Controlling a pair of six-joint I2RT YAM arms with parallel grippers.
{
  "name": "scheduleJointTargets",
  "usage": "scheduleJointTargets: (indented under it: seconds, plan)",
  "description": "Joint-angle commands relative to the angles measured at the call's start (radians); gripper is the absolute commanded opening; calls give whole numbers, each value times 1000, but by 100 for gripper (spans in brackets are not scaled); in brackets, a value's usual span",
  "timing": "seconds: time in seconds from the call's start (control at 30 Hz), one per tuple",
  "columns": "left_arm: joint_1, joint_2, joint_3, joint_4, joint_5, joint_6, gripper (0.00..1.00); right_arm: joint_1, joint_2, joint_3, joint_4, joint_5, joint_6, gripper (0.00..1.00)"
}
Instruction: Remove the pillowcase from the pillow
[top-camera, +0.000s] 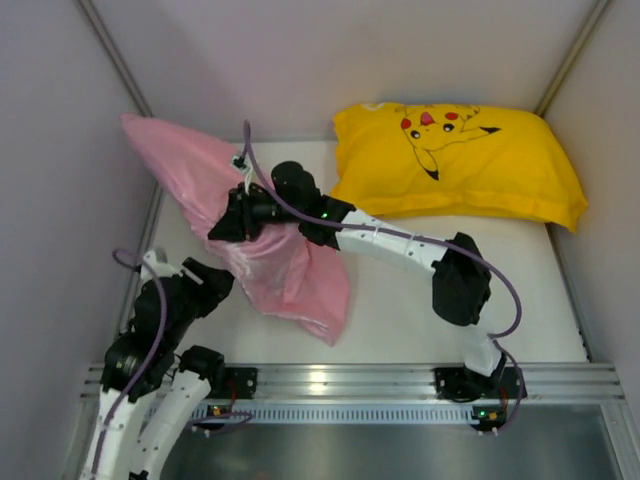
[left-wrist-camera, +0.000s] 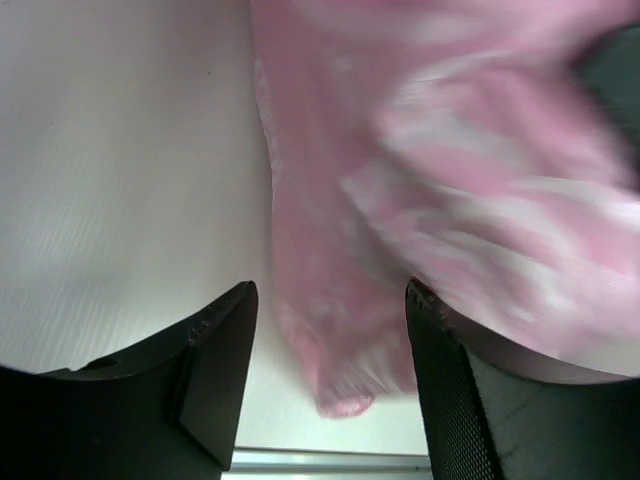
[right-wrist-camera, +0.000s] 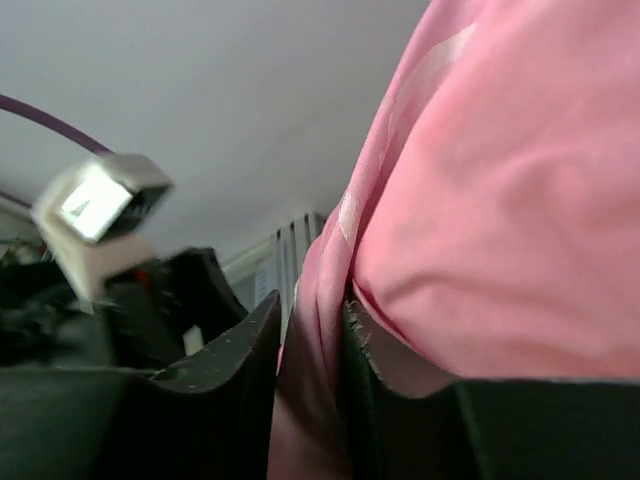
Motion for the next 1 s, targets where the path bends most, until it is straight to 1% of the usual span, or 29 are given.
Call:
scheduleJointTargets:
  seconds: [0.0,0.03,0.07,0.1,0.13,0.17,0.2,0.23,0.27,0.3,0.33,0.37,0.4,0.47,0.5,0.53,0.63,0.7,0.77,0.93,0.97]
  plan:
    - [-3,-158,78,-234,38,-52,66,9,71,1,7,-94,-4,31]
    - [-3,-196,107,-269,37,-59,68,9,91,1,8,-113,-6,38]
    - [-3,-232,162,-283,24,-76,69,9,102,4,8,-137,-4,56]
    - [-3,-273,190,-294,-14,-82,70,9,111,7,10,-195,-4,61]
    - [-1,-275,215,-305,-31,-85,70,9,115,1,19,-215,2,68]
    - [-3,-264,234,-320,-42,-75,70,10,106,-18,30,-231,5,85]
    - [-4,-211,262,-322,-45,-63,70,12,85,-80,50,-233,5,88]
    - [-3,-174,271,-322,-31,-34,70,12,26,-114,57,-196,-6,90]
    - [-3,-98,278,-320,-22,-20,71,9,-10,-146,41,-164,-19,91]
    - [-3,-58,284,-316,-13,-15,71,4,-50,-197,21,-130,-33,92]
    - [-3,-27,281,-307,-8,3,71,-11,-126,-221,-2,-52,-59,92]
    - [-1,1,272,-290,-2,16,72,-20,-160,-248,-43,-8,-67,92]
    - [-3,47,259,-238,7,31,72,-36,-194,-299,-62,72,-67,92]
    - [-3,87,212,-184,41,57,72,-99,-260,-350,-81,123,-50,91]
    - [-3,131,195,-137,50,62,72,-122,-271,-410,-81,135,-26,91]
    - [-3,151,160,-114,61,66,72,-172,-273,-435,-96,134,-12,90]
    - [-3,248,109,-9,113,86,71,-235,-253,-531,-113,120,17,84]
    - [-3,332,83,34,127,98,71,-241,-240,-585,-95,135,11,82]
    - [-4,413,95,77,127,120,71,-243,-219,-616,-67,140,8,81]
    - [-6,518,169,124,119,154,71,-263,-196,-634,-55,221,39,80]
    - [-9,544,205,124,113,157,71,-267,-202,-656,-58,244,49,80]
